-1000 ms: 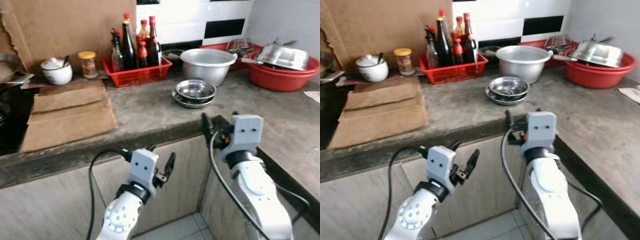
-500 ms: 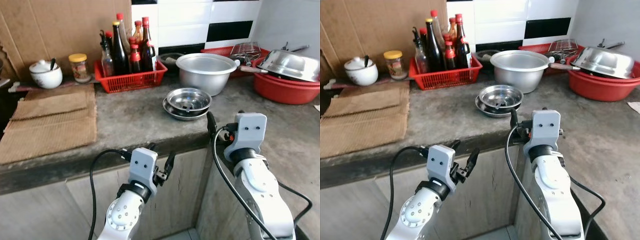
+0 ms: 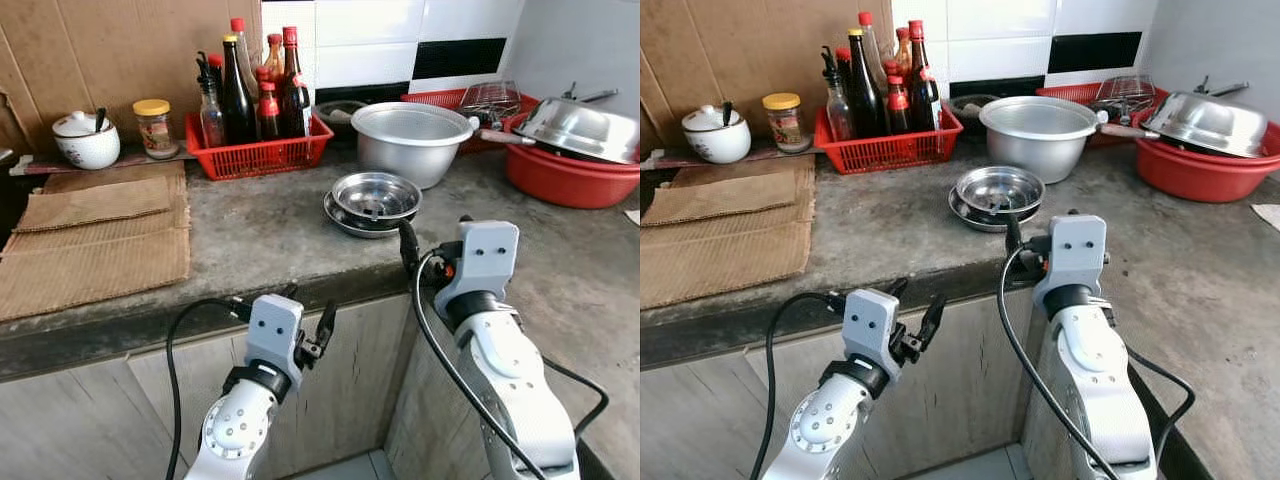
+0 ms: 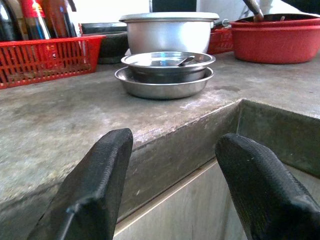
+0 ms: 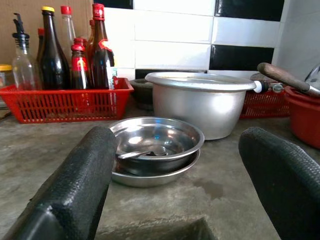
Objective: Kitchen organization
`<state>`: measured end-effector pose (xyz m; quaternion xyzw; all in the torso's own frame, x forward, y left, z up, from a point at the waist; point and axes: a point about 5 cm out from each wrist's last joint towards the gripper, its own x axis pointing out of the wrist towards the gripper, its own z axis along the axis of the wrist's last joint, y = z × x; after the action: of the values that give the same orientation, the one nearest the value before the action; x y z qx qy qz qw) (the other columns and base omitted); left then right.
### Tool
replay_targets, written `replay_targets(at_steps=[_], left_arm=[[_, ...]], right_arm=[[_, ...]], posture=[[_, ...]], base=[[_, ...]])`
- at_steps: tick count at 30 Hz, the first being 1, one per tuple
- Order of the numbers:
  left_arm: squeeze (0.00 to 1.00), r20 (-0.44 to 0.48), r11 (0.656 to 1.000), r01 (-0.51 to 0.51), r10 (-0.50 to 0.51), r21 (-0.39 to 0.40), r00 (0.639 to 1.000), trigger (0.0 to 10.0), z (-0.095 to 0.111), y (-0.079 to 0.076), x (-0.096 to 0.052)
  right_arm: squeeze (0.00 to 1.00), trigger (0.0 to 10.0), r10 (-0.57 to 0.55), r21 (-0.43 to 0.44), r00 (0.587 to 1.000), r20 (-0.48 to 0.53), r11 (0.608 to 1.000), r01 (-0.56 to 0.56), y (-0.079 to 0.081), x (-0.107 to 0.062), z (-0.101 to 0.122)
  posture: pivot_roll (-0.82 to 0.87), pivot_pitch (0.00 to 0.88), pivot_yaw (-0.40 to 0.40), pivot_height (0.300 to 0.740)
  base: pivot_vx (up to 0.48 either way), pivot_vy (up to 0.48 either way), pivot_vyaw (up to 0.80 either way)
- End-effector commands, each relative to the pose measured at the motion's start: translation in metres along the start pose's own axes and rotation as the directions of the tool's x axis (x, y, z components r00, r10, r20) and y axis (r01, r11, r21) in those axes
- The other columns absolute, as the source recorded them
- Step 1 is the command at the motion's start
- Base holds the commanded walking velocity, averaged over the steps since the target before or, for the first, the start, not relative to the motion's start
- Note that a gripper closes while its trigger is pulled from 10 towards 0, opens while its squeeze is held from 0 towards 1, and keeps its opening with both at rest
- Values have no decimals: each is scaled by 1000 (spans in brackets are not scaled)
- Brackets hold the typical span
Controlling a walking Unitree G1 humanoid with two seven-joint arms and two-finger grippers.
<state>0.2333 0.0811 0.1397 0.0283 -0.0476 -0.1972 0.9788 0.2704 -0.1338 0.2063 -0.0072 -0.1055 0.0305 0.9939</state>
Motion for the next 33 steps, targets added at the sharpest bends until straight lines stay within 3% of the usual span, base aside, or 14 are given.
replay_targets(at_steps=[1,11,26,33], left_arm=[[0,16,1000,2,-3,16,1000,10000,3,0,0],[0,20,1000,5,-6,11,1000,10000,4,0,-1],[0,1,1000,1,-1,0,1000,10000,1,-1,-1],[0,-10,1000,7,-7,-5,1000,10000,-2,-2,-3]], right_arm=[[0,10000,18,2,1000,8,1000,-18,2,3,2],[0,10000,39,4,999,19,999,-39,5,0,2],[0,10000,71,34,997,43,997,-73,7,1,6],[0,10000,181,44,982,46,982,-183,15,5,5]], posture=[[116,0,-55,740],[113,0,-50,740],[114,0,-51,740],[114,0,-50,740]], base=[[352,0,0],[369,0,0],[0,0,0],[0,0,0]])
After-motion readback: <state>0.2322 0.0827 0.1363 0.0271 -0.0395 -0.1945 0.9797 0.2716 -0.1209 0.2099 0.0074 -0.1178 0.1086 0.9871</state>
